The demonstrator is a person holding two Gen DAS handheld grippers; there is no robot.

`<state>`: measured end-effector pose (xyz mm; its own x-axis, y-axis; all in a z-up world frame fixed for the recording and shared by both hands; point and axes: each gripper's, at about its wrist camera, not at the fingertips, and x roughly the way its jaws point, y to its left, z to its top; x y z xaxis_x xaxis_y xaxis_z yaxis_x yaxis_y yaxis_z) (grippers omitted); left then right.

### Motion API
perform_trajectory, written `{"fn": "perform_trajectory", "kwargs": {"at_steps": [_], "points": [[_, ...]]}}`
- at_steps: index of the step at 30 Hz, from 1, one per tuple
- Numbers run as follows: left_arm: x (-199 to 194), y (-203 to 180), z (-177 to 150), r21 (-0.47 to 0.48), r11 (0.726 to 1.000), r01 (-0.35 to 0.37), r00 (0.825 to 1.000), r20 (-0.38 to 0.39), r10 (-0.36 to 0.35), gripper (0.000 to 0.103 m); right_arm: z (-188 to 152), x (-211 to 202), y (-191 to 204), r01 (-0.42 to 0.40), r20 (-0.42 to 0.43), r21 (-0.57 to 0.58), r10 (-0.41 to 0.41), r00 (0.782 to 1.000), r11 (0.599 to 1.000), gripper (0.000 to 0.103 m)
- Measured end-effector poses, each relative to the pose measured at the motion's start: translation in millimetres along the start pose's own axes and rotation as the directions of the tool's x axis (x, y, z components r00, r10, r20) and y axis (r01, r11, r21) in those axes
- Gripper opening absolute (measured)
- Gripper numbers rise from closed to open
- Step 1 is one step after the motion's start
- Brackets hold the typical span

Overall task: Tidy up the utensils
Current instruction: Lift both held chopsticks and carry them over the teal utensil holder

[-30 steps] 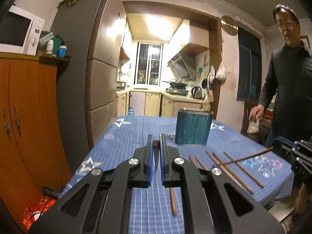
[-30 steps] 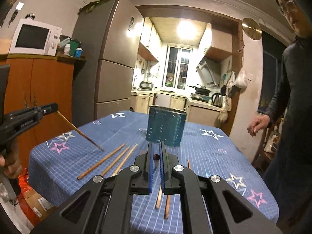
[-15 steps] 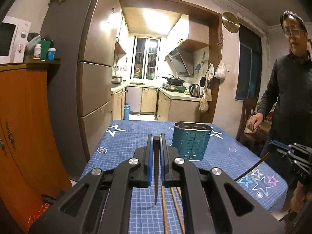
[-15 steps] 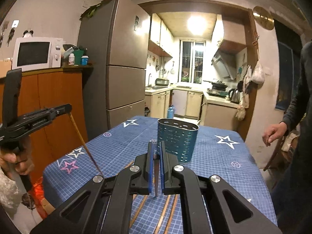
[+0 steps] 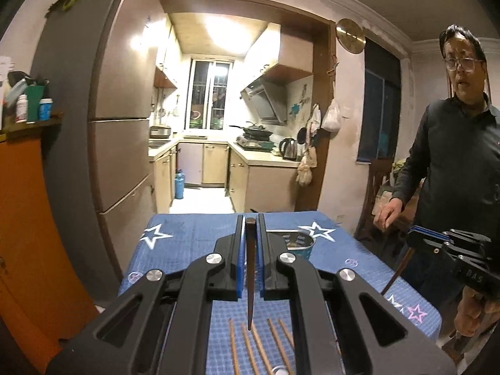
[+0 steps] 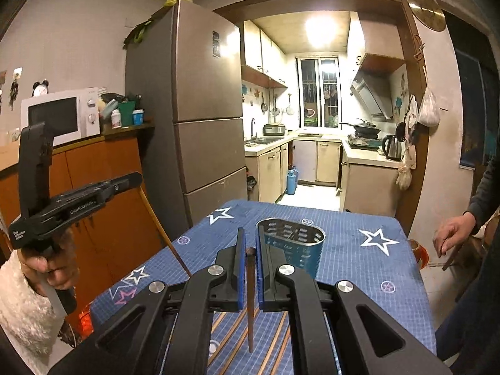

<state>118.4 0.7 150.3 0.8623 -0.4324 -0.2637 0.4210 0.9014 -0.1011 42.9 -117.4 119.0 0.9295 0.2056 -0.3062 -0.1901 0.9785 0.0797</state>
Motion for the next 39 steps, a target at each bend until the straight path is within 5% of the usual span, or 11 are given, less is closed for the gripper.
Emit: {"fn": "perform_trajectory", "kwargs": {"at_steps": [21, 29, 39], "points": [[111.1, -38.7, 104.2, 0.061, 0.998, 0.018, 0.999, 0.027, -0.019, 0.005, 144.6, 68.3, -55.3, 0.122, 0.08, -0.039, -0.118, 0.99, 0.992, 0.007], [177.3, -36.2, 100.9, 0.047, 0.999, 0.009, 1.0, -0.027, -0.007, 0.005, 151.8, 126.6, -77.5, 0.144, 0.078, 0.002, -0.144, 0.987, 0.99, 0.007], [219.3, -19.8, 58.2, 0.026, 1.0, 0.006, 0.996, -0.092, -0.004, 0.005, 109.0, 188.4, -97.7, 0.168, 0.027, 0.052, -0.17, 0.985, 0.984, 0.007]]}}
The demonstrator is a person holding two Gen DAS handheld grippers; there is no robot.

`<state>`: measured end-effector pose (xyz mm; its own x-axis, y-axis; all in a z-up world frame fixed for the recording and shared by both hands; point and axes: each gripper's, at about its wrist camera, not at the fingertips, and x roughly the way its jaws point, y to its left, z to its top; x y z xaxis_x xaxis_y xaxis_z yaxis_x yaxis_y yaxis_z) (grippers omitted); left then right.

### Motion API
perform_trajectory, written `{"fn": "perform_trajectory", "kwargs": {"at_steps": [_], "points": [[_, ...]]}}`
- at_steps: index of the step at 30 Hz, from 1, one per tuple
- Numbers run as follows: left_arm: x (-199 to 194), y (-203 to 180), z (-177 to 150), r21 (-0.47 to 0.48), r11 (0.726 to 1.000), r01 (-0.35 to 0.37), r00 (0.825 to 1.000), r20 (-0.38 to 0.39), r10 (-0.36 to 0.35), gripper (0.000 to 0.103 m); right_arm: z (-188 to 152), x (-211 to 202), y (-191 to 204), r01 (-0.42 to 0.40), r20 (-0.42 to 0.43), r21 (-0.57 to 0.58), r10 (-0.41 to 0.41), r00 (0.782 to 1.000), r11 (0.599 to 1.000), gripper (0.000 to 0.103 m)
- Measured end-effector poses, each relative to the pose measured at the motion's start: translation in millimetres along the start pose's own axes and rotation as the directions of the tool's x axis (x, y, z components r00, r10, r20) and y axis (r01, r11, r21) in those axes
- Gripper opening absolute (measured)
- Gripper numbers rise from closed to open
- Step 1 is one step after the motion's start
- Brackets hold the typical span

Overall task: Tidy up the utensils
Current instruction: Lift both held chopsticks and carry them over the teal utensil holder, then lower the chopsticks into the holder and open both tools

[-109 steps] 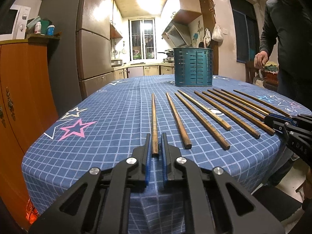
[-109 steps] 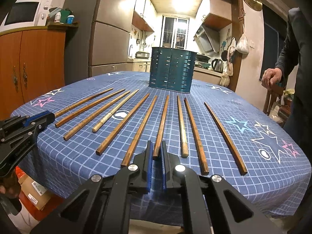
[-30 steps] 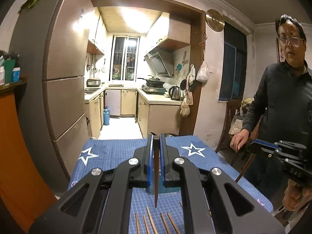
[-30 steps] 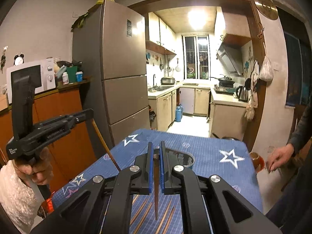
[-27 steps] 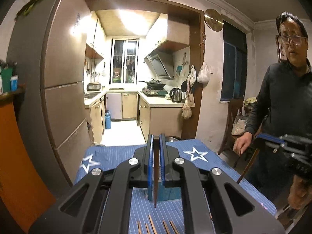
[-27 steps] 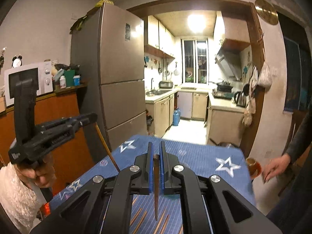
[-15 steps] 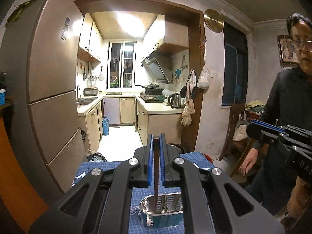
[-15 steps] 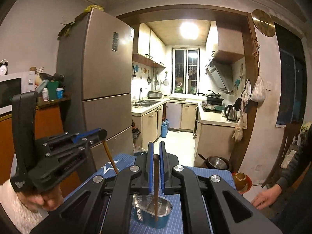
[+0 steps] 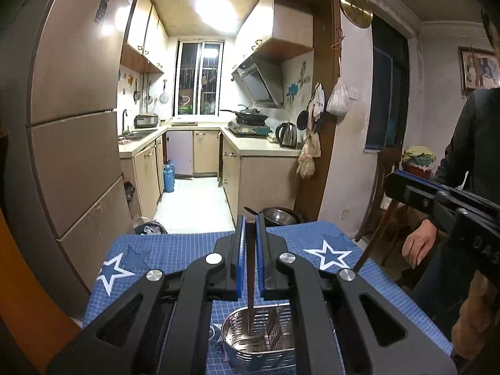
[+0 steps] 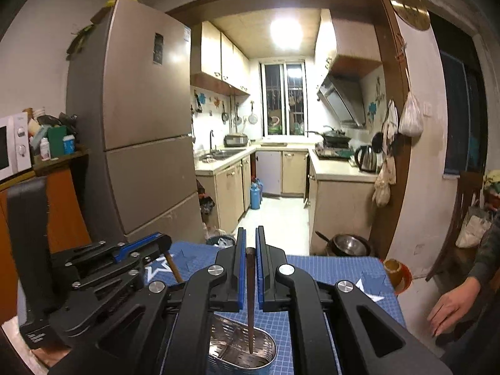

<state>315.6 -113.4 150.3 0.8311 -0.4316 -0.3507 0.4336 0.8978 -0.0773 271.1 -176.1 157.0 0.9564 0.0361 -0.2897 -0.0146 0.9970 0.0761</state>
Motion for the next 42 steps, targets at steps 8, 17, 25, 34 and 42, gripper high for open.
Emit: {"fn": "perform_trajectory", "kwargs": {"at_steps": [8, 17, 25, 34, 42], "points": [[17.7, 6.8, -28.7, 0.0, 1.0, -0.027, 0.999, -0.038, 0.027, 0.005, -29.0, 25.1, 0.5, 0.01, -0.056, 0.012, -0.01, 0.998, 1.0, 0.008], [-32.8, 36.3, -13.7, -0.082, 0.996, -0.037, 0.996, 0.076, 0.044, 0.01, -28.0, 5.8, -11.5, 0.051, -0.028, 0.011, -0.051, 0.998, 0.999, 0.008], [-113.2, 64.0, -19.1, -0.09, 0.988, -0.128, 0.973, 0.181, 0.142, 0.01, -44.8, -49.2, -37.0, 0.071, -0.009, 0.011, -0.071, 0.997, 0.997, 0.008], [-189.0, 60.2, -110.5, 0.019, 0.981, -0.192, 0.976, 0.105, 0.189, 0.01, -147.7, -143.7, -38.1, 0.031, -0.104, -0.035, -0.034, 0.994, 0.999, 0.014], [-224.8, 79.4, -204.6, -0.056, 0.974, -0.22, 0.975, -0.049, 0.218, 0.01, -273.1, -208.9, -15.3, 0.044, -0.204, -0.04, -0.052, 0.978, 0.998, 0.015]]}}
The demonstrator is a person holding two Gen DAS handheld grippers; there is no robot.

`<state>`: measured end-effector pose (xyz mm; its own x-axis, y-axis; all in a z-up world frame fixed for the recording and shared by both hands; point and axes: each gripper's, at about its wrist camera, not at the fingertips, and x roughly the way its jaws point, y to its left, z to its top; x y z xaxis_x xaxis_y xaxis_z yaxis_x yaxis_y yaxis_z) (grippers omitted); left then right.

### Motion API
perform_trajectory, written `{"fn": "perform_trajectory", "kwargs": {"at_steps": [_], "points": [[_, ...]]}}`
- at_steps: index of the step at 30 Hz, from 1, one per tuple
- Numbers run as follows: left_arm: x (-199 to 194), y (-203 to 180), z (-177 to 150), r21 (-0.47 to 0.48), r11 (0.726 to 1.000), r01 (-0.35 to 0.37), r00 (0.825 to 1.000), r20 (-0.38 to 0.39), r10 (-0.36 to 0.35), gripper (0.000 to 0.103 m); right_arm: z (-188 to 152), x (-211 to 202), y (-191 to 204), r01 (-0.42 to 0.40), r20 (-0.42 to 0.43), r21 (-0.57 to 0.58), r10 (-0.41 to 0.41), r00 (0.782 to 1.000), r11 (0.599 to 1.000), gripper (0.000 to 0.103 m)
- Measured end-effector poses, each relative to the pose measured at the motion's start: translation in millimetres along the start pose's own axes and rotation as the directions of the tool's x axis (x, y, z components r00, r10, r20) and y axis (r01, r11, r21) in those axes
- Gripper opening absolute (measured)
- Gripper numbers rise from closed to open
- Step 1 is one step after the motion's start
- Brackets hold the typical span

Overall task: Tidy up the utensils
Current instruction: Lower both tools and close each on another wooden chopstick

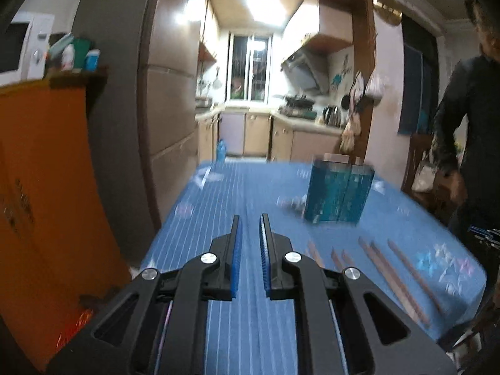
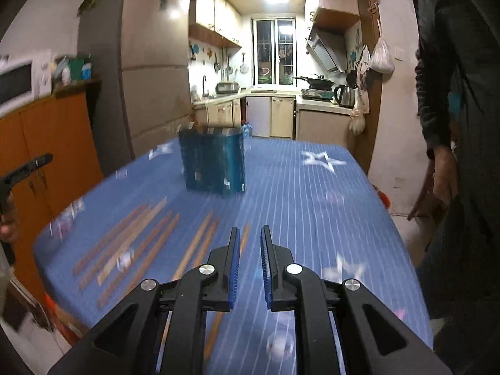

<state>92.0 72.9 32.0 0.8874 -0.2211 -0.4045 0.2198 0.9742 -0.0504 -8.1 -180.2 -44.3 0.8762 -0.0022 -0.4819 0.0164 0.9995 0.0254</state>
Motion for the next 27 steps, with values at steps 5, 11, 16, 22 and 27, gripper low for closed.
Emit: {"fn": "perform_trajectory", "kwargs": {"at_steps": [5, 11, 16, 22, 27], "points": [[-13.4, -15.5, -61.8, 0.079, 0.996, -0.045, 0.998, -0.033, 0.048, 0.01, -60.2, -12.5, 44.9, -0.066, -0.036, -0.017, 0.065, 0.997, 0.998, 0.015], [-30.6, -41.2, -119.8, 0.148, 0.989, -0.027, 1.0, -0.012, 0.029, 0.01, -92.7, -17.1, 106.7, -0.143, -0.033, -0.149, 0.14, 0.99, 0.978, 0.015], [-32.7, -54.3, -141.6, 0.17, 0.985, -0.01, 1.0, -0.01, 0.012, 0.01, -95.4, -12.7, 143.3, -0.167, -0.009, -0.183, 0.168, 0.986, 0.969, 0.015], [-26.1, -57.4, -157.6, 0.194, 0.981, -0.004, 1.0, -0.019, 0.007, 0.028, -98.3, -6.7, 158.5, -0.141, 0.004, -0.165, 0.144, 0.99, 0.976, 0.029], [-24.3, -64.6, -165.4, 0.226, 0.974, -0.01, 1.0, 0.014, 0.007, 0.032, -102.6, -4.8, 161.7, -0.084, 0.042, -0.153, 0.092, 0.995, 0.985, 0.029]]}}
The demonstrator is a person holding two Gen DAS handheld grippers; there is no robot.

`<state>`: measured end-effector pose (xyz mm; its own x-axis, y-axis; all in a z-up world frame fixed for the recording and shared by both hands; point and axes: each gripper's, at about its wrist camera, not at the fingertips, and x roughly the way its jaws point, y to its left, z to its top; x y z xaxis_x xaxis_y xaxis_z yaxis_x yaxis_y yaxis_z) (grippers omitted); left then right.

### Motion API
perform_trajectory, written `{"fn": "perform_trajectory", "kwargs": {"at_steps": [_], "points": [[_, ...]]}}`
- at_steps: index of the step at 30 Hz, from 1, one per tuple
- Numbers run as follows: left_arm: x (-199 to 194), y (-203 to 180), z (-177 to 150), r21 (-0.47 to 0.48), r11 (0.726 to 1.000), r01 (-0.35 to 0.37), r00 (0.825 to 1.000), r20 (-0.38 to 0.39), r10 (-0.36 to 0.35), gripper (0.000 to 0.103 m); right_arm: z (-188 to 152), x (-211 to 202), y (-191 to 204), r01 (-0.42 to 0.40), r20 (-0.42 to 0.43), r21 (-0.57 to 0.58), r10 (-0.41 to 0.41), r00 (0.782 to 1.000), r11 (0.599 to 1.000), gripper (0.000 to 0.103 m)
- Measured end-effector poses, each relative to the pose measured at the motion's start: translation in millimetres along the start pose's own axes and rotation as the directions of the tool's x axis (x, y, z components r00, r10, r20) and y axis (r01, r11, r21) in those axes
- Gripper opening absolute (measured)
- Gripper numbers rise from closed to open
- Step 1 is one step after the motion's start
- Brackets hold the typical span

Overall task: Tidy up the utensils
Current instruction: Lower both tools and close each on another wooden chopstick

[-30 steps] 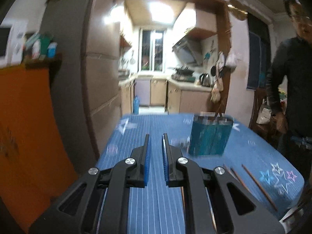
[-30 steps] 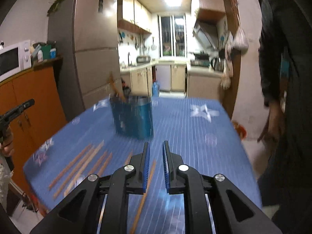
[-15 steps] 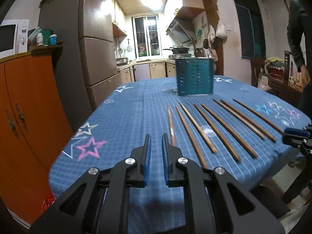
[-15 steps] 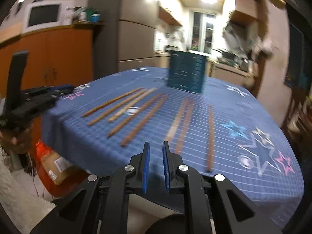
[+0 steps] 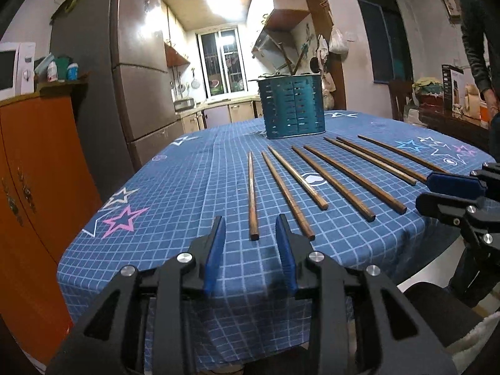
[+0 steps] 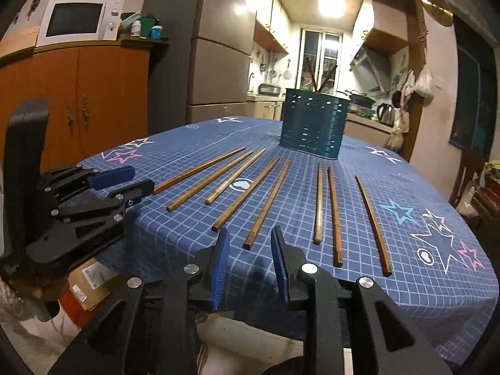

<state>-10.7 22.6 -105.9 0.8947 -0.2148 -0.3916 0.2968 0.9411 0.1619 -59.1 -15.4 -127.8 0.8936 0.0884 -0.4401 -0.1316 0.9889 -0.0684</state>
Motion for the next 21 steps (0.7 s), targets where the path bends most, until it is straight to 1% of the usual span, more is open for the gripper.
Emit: {"fn": "perform_trajectory", "kwargs": {"at_steps": [4, 10, 15, 19, 20, 21], "points": [[6.1, -3.5, -4.1, 0.001, 1.0, -0.017, 1.0, 0.004, 0.017, 0.032, -3.8, 4.8, 7.7, 0.029, 0.019, -0.02, -0.029, 0.999, 0.999, 0.029], [13.7, -8.1, -6.5, 0.021, 1.0, -0.018, 1.0, 0.004, 0.018, 0.032, -7.6, 21.2, 7.0, 0.091, -0.014, 0.003, -0.091, 0.996, 0.996, 0.028], [19.5, -4.9, -6.8, -0.019, 1.0, -0.012, 1.0, 0.004, 0.012, 0.032, -10.1, 26.9, 13.5, 0.127, 0.009, -0.008, -0.127, 0.992, 0.992, 0.022], [21.3, -2.3, -8.4, -0.038, 0.999, 0.001, 1.0, 0.011, 0.0, 0.031, -9.8, 29.7, 14.3, 0.141, 0.02, 0.011, -0.141, 0.99, 0.99, 0.021], [21.1, -0.7, -9.5, -0.046, 0.999, 0.007, 1.0, 0.013, -0.006, 0.031, -9.8, 30.2, 13.6, 0.142, 0.021, 0.02, -0.142, 0.99, 0.99, 0.021], [21.3, 1.0, -10.5, -0.058, 0.998, 0.024, 1.0, 0.015, -0.023, 0.028, -9.6, 30.8, 13.1, 0.141, 0.021, 0.029, -0.141, 0.99, 0.99, 0.019]]}}
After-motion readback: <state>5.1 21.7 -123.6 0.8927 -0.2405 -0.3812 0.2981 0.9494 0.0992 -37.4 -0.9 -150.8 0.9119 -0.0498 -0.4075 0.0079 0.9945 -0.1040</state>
